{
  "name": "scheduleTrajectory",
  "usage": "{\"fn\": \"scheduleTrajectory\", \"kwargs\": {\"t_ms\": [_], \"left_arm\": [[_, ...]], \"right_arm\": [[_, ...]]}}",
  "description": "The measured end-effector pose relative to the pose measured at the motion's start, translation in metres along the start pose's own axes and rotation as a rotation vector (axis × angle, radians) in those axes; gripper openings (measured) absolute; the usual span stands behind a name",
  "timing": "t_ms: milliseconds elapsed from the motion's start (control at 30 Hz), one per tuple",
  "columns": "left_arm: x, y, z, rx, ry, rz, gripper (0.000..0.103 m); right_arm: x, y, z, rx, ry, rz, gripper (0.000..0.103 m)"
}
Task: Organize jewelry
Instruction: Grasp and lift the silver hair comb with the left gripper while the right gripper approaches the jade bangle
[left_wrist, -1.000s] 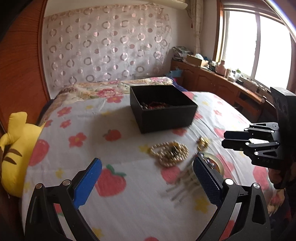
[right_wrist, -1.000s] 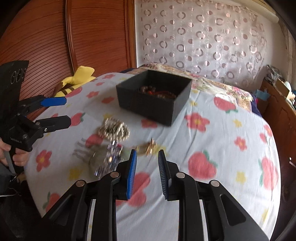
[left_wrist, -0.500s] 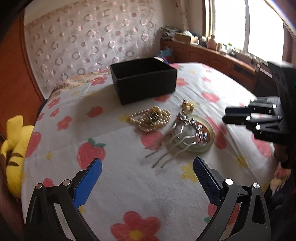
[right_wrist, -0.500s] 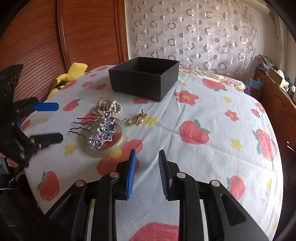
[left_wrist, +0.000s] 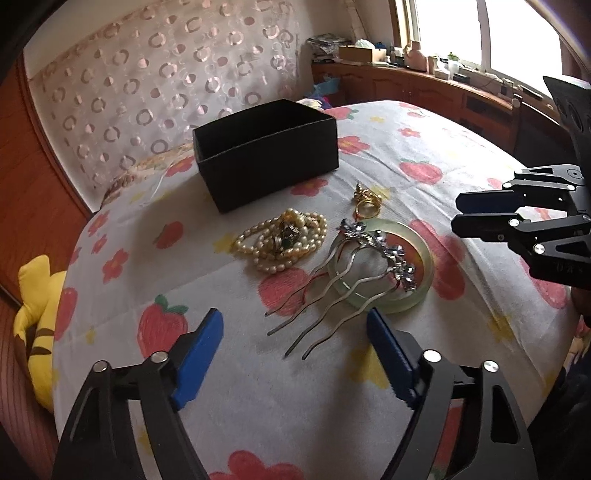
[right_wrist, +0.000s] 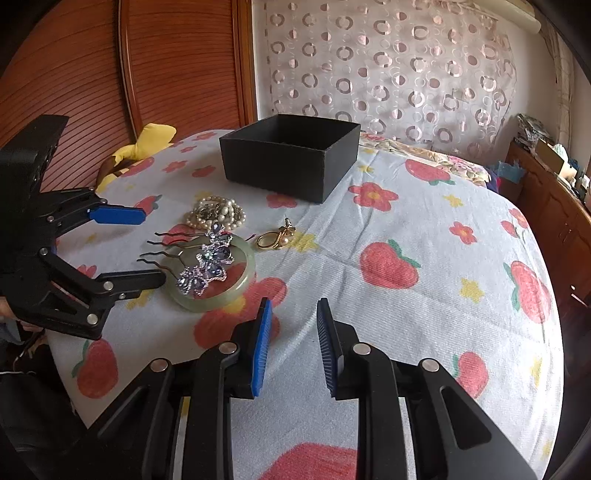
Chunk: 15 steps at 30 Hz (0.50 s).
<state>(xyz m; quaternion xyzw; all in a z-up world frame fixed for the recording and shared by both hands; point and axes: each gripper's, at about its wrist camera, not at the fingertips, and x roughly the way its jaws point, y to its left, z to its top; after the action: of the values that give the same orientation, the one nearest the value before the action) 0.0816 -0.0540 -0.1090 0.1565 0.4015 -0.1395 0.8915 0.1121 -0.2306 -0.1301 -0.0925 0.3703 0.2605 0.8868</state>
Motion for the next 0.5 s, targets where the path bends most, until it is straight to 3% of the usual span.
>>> {"fn": "scheduleTrajectory", "kwargs": {"t_ms": [133,267,333,500], "left_arm": [[0.000,-0.009,0.003,0.028,-0.011,-0.014,0.062],[0.001,-0.015,0.008,0.051,-0.017,-0.031,0.045],[0.001,-0.017,0.009,0.066,-0.020,-0.036,0.031],[-0.003,-0.018,0.008,0.088,-0.036,-0.051,0.015]], "right_arm": [[0.000,0.000,0.000,0.001,-0.001,0.001,0.027],[0.000,0.000,0.000,0.002,-0.002,0.002,0.027],[0.001,0.001,0.000,0.001,-0.002,0.001,0.027],[0.001,0.001,0.000,0.000,-0.004,0.004,0.027]]}}
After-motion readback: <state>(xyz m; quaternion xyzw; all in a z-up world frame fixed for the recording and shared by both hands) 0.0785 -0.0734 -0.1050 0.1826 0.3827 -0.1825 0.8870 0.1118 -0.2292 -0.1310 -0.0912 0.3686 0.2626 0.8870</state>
